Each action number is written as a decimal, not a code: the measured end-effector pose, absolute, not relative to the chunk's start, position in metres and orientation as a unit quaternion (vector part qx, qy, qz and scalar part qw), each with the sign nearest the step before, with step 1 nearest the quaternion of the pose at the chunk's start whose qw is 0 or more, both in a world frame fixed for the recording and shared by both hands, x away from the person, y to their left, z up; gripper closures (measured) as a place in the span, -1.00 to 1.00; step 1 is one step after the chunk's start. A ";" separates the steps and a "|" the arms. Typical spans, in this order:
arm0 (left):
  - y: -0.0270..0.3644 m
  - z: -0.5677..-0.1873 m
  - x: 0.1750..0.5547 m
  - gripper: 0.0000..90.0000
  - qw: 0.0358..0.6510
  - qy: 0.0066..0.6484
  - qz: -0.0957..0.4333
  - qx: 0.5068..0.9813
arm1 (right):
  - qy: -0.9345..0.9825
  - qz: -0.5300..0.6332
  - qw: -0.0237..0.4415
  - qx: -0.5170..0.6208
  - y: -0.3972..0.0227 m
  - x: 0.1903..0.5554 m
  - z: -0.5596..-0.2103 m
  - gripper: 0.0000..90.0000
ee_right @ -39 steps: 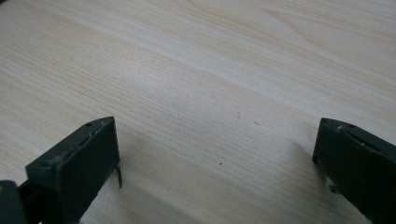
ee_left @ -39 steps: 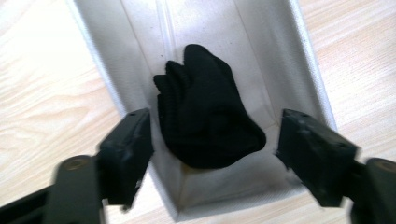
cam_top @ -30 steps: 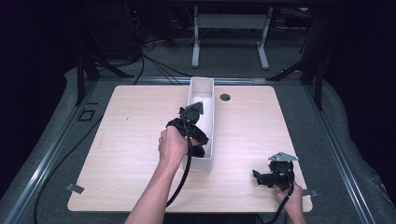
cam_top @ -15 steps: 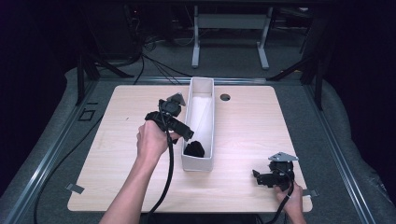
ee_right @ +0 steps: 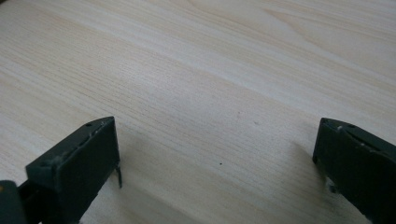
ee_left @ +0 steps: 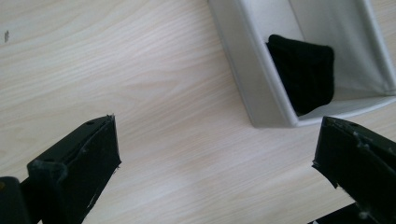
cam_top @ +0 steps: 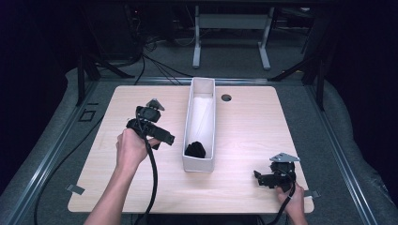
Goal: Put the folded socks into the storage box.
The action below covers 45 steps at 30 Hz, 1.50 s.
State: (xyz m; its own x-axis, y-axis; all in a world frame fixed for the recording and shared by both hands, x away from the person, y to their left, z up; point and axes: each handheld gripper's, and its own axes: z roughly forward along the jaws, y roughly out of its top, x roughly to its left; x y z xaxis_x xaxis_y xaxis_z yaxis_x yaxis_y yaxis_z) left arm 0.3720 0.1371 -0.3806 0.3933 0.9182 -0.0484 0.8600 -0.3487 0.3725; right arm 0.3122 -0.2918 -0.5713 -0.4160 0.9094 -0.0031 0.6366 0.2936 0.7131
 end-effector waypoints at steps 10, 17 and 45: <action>0.177 -0.402 0.368 -1.00 0.175 0.569 0.076 0.800 | 0.776 0.325 0.209 0.499 -0.292 0.312 -0.571 -1.00; 0.201 -0.418 0.365 -1.00 0.171 0.587 0.070 0.788 | 0.776 0.325 0.209 0.499 -0.292 0.312 -0.571 -1.00; 0.288 -0.520 0.349 -1.00 0.180 0.647 0.066 0.738 | 0.776 0.325 0.209 0.499 -0.292 0.312 -0.571 -1.00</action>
State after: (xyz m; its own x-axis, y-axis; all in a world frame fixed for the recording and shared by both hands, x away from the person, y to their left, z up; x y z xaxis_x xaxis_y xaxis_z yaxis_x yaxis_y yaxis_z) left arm 0.3487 0.2877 -0.5196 0.1534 0.9788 -0.1356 0.9314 -0.0974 0.3507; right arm 0.3121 -0.2916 -0.5713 -0.4147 0.9100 -0.0004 0.6375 0.2909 0.7135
